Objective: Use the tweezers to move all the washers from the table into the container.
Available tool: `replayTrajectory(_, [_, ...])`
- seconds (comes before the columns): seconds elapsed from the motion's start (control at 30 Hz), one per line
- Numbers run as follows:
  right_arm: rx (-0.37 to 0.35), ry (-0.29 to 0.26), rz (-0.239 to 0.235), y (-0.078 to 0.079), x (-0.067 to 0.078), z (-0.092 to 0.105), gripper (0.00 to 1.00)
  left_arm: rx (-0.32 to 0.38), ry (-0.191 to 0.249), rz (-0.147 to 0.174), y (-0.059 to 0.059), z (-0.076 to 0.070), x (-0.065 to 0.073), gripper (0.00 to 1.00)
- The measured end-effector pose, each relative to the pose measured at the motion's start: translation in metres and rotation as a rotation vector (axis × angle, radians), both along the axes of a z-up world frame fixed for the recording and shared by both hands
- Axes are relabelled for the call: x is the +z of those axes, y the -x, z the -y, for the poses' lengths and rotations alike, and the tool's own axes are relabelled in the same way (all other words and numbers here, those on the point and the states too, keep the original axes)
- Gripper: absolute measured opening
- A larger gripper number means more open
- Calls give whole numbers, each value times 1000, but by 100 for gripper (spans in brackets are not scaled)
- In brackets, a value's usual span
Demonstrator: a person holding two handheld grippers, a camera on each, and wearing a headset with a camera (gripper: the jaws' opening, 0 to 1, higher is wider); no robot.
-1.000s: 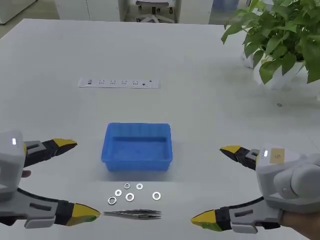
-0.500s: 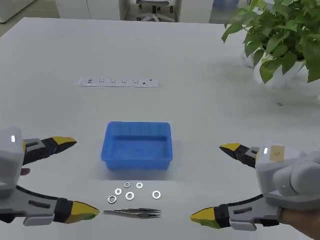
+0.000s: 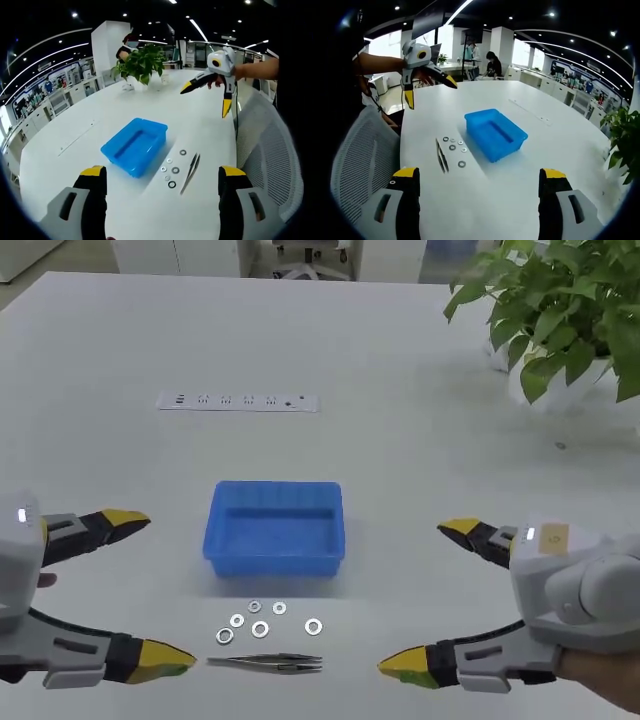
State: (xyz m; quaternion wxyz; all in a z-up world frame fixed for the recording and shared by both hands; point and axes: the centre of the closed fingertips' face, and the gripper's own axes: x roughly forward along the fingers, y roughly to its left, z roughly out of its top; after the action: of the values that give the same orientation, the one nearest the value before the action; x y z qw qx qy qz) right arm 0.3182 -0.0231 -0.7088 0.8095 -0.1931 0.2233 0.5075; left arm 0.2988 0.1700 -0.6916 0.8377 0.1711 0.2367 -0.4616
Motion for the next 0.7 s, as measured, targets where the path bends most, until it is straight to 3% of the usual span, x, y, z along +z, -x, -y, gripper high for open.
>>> replayTrajectory(0.47, [20, 13, -1, 1, 0, -1, 99, -7, -31, -4, 0, -3, -3, 96])
replayTrajectory(0.7, [76, 73, 7, 6, -8, -6, 96, -26, -66, -18, 2, -5, -9, 92])
